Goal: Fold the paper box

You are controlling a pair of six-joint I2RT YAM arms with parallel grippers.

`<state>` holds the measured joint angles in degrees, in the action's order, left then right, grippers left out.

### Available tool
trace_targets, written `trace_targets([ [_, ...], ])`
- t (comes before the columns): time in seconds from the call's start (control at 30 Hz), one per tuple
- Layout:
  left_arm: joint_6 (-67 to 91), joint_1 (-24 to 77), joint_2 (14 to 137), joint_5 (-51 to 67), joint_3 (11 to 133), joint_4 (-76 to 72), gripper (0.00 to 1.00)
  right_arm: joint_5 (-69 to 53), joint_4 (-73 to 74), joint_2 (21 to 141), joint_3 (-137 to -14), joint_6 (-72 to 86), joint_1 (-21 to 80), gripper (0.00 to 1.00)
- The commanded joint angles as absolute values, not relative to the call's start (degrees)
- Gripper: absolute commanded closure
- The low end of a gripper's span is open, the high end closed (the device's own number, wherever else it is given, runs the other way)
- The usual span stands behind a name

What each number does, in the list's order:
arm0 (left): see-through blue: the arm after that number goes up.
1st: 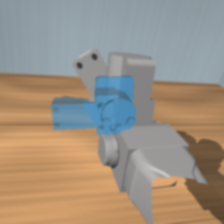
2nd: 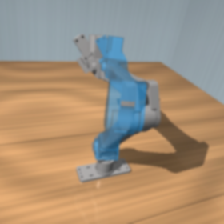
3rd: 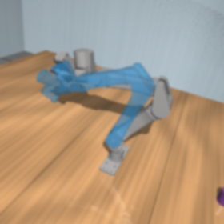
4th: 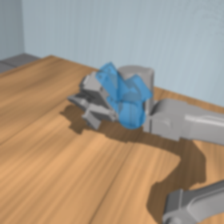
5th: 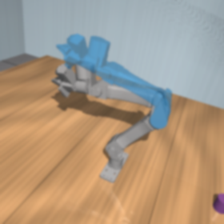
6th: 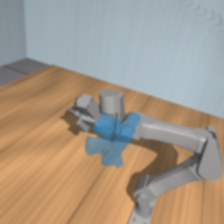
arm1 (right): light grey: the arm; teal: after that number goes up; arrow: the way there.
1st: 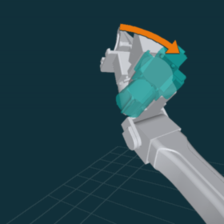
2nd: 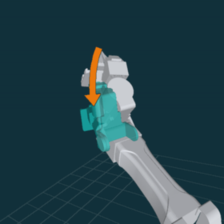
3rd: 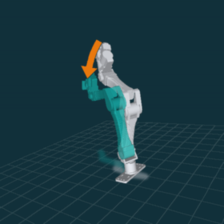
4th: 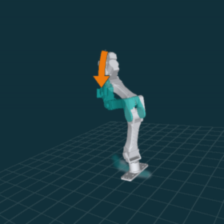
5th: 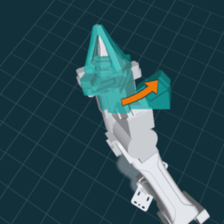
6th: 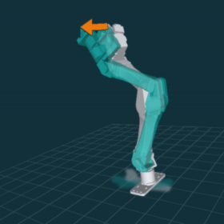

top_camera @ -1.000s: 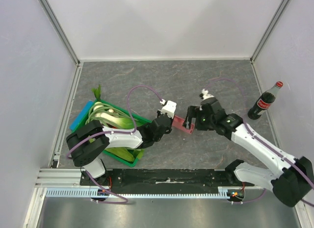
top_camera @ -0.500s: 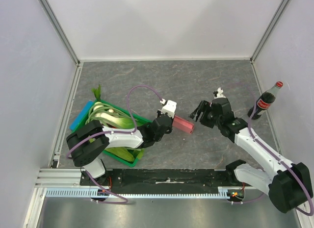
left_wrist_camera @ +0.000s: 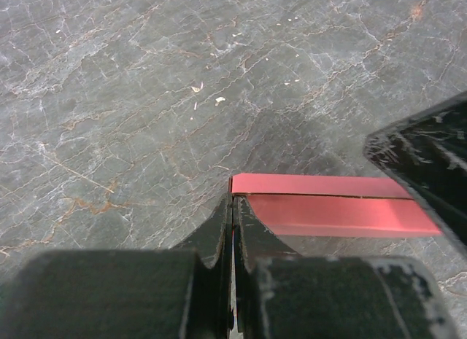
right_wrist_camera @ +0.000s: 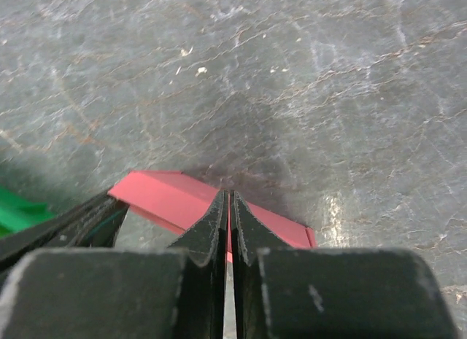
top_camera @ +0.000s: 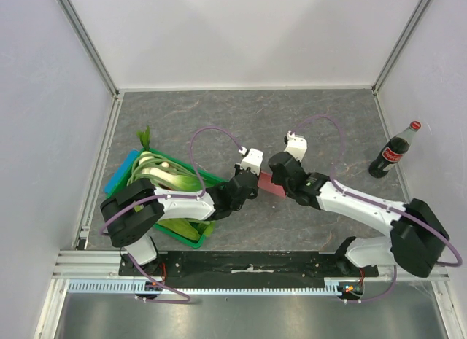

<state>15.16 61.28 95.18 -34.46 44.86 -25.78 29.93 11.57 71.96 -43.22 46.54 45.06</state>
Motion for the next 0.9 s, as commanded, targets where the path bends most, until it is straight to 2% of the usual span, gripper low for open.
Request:
trace_targets([
  [0.0, 19.6, 62.1, 98.7, -34.0, 44.3, -14.8, 0.98, 46.8, 14.1, 76.4, -48.7, 52.4, 48.8, 0.92],
  [0.17, 22.1, 62.2, 98.6, -35.0, 44.9, -12.3, 0.98, 53.3, 12.9, 80.0, -48.9, 53.4, 53.3, 0.92],
  [0.43, 25.7, 62.4, 98.4, -34.1, 46.3, -9.1, 0.98, 55.0, 5.6, 80.2, -43.5, 51.5, 55.4, 0.95],
  [0.7, 26.5, 62.5, 97.8, -33.6, 44.4, -10.5, 0.98, 49.9, -1.6, 75.8, -35.3, 53.7, 54.8, 1.0],
  [0.87, 25.8, 62.5, 97.8, -33.1, 43.2, -12.9, 0.98, 47.7, -7.5, 72.5, -30.9, 47.1, 54.1, 1.0],
])
